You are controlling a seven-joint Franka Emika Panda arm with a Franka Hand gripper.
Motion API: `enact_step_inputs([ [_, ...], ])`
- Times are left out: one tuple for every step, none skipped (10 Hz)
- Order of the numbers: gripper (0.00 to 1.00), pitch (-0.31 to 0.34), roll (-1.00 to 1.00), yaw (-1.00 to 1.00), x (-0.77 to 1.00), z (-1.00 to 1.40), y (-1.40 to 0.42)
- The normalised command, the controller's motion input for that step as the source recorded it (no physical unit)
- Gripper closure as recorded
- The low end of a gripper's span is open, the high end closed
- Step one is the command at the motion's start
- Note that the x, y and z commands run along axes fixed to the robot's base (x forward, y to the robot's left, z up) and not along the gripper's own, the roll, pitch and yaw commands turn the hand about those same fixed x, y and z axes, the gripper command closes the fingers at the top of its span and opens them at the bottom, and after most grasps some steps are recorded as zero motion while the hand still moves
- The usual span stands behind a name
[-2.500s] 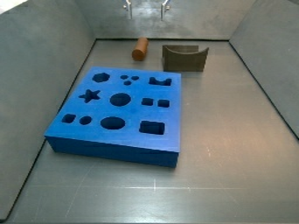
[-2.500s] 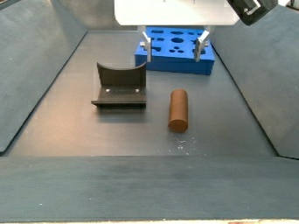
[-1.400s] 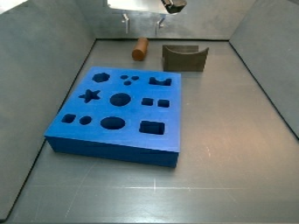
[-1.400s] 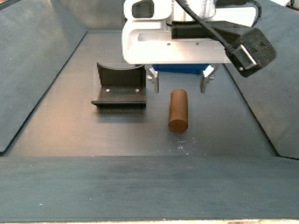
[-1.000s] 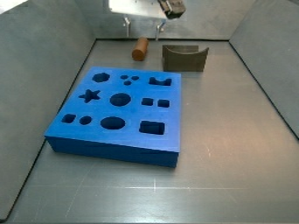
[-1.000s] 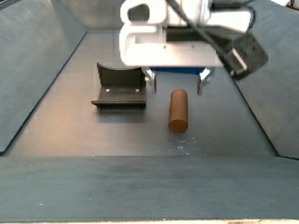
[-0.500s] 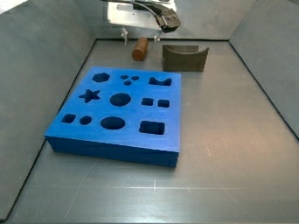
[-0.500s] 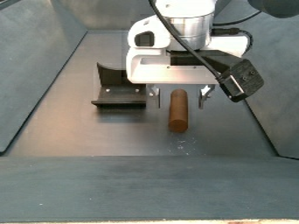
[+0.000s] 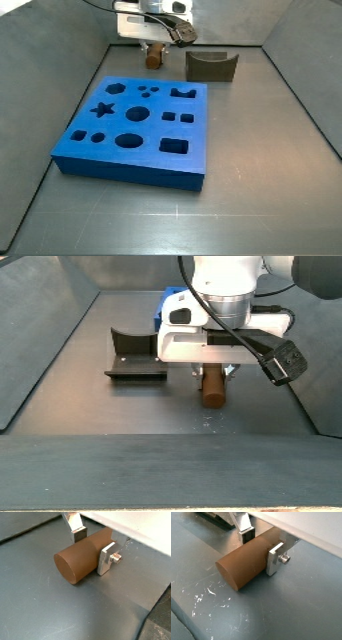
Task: Pick up the round object. Move up. Place the round object on the fixture. Regrasp the round object. Move to above the board. Insert the round object.
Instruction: Pick up the round object.
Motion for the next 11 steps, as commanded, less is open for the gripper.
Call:
enact_step_inputs([
  [1.0,0.006,0.03,0.0,-0.01,-0.03,0.0],
  [1.0,0.0,0.01,0.0,0.0,-0.02,0.0],
  [1.0,0.0,0.01,0.0,0.0,0.0,0.0],
  [1.0,0.0,0.01,0.0,0.0,0.0,0.0],
  [1.0,0.0,0.01,0.0,0.0,0.0,0.0],
  [1.0,0.0,0.04,0.0,0.0,0.0,0.0],
  [1.0,0.0,0.11,0.0,0.0,0.0,-0.01],
  [1.0,0.0,0.0,0.0,0.0,0.0,0.0],
  [1.0,0.0,0.0,0.0,0.0,0.0,0.0],
  [1.0,0.0,0.0,0.0,0.0,0.0,0.0],
  [1.0,0.0,0.0,0.0,0.0,0.0,0.0],
])
